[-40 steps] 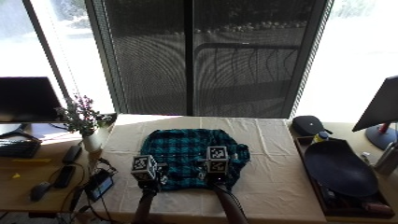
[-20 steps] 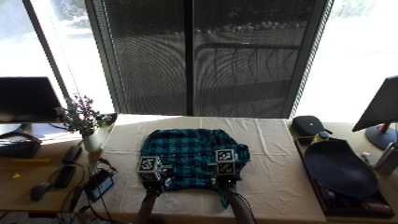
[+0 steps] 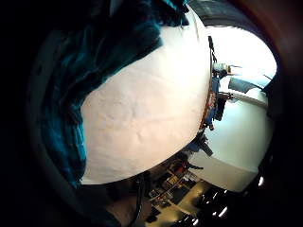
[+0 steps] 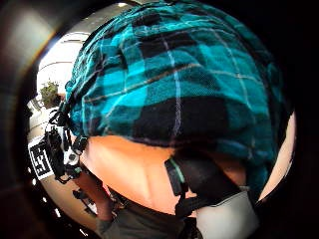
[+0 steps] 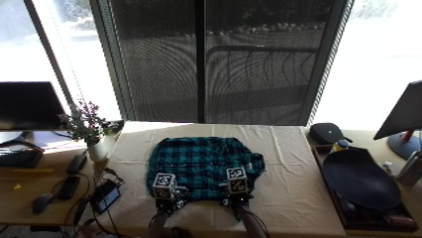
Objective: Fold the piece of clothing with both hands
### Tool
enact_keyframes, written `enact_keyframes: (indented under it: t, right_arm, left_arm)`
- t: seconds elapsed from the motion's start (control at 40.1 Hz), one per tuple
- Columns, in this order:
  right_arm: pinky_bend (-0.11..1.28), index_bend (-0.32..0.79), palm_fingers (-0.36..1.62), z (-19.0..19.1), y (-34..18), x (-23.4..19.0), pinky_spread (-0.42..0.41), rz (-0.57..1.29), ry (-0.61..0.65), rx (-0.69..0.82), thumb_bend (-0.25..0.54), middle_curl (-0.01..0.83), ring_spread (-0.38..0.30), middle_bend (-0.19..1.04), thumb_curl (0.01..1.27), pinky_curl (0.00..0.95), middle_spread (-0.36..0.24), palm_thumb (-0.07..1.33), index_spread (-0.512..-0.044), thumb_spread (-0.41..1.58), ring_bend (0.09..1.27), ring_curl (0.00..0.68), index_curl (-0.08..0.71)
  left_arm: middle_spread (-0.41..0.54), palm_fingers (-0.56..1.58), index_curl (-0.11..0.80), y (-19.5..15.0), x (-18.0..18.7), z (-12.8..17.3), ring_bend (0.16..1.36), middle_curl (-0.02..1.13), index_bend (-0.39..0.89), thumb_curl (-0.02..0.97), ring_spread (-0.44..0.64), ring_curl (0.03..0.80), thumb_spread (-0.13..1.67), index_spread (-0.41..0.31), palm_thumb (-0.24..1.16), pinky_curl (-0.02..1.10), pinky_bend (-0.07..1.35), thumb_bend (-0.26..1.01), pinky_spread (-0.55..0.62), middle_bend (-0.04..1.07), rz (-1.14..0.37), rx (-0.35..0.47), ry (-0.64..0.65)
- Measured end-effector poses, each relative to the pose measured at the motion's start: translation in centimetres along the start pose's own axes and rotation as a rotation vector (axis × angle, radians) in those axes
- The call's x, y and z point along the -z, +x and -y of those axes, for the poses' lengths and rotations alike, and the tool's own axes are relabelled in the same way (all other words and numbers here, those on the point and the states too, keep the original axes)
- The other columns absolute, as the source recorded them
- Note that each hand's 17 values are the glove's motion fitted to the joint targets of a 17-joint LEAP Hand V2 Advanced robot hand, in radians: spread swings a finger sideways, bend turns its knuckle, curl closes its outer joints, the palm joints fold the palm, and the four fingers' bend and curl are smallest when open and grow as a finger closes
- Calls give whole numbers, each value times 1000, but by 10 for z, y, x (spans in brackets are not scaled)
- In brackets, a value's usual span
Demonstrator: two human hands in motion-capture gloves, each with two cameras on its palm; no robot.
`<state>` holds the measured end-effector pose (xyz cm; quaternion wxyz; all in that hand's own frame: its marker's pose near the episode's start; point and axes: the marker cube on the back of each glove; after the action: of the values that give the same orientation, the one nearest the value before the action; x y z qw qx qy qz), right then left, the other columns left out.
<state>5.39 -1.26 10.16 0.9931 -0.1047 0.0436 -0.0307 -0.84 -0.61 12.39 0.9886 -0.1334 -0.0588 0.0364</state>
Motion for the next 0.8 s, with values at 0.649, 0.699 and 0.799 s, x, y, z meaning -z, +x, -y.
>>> enact_keyframes:
  t: [0.649,0.699,0.799]
  right_arm:
    - [546,174,1236,3,1,-6,-252,-117,404,121,111,379,-307,280,386,345,-255,838,-337,1209,537,356,354]
    - [533,182,1282,-6,2,-1,-273,-105,373,155,103,389,-319,295,380,348,-266,844,-334,1207,542,362,362]
    - [512,176,1340,-22,4,17,-307,-70,268,262,85,410,-332,338,368,349,-280,850,-329,1203,556,372,372]
  left_arm:
    - [-296,1178,403,1,5,-6,460,463,261,325,-275,338,1207,-278,591,295,310,36,-133,351,99,-142,411]
    - [-311,1221,407,-4,17,-25,473,474,243,323,-291,347,1216,-284,602,300,298,35,-153,379,74,-151,354]
    - [-338,1281,416,-9,49,-59,541,493,209,320,-332,373,1236,-294,626,302,251,35,-171,432,36,-216,201]
